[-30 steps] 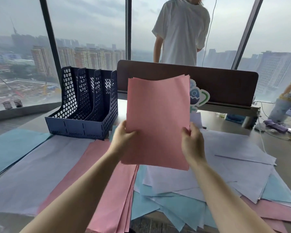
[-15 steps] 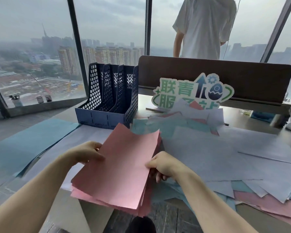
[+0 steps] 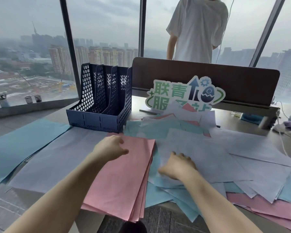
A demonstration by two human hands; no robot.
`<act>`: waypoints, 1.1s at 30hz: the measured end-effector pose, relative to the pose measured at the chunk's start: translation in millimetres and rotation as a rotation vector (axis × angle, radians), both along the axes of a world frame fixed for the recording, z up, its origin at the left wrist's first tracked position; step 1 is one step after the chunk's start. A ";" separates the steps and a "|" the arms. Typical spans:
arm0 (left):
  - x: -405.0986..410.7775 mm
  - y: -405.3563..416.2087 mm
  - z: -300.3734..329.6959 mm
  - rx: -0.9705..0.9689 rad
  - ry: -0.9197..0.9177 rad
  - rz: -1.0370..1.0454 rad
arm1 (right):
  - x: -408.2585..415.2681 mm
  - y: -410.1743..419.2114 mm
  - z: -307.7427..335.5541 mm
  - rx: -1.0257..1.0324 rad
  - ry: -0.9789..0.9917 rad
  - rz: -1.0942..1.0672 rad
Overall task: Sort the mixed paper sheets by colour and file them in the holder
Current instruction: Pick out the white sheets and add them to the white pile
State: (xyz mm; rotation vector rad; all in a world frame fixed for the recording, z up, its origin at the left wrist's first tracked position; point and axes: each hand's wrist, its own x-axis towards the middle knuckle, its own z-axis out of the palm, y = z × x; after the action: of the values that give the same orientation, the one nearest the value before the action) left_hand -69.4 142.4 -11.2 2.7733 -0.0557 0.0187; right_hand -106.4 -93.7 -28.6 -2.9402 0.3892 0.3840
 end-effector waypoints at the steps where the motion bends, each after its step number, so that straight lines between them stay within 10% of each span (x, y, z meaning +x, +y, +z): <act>1: -0.2 -15.2 -0.8 -0.046 -0.005 -0.040 | 1.6 2.2 -2.5 0.006 0.025 -0.015; 7: -1.4 -70.4 -3.4 -0.296 0.051 -0.111 | 2.7 2.3 3.8 -0.055 -0.071 0.029; 17: 24.9 -69.5 0.8 -1.440 0.679 0.093 | -17.0 -59.2 26.3 0.134 -0.408 0.462; 23: 27.7 -69.4 -14.7 -0.983 0.248 0.254 | -18.2 -75.9 16.6 0.133 -0.076 0.395; 33: 27.9 -32.8 -19.9 -1.007 0.111 0.333 | -18.2 -62.7 2.4 -0.098 0.195 0.395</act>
State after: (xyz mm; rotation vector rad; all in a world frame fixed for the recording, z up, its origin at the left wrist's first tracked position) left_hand -41.6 109.6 -31.1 1.7465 0.3478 -0.0183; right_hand -124.7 -156.4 -26.2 -3.0771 -0.1653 0.7217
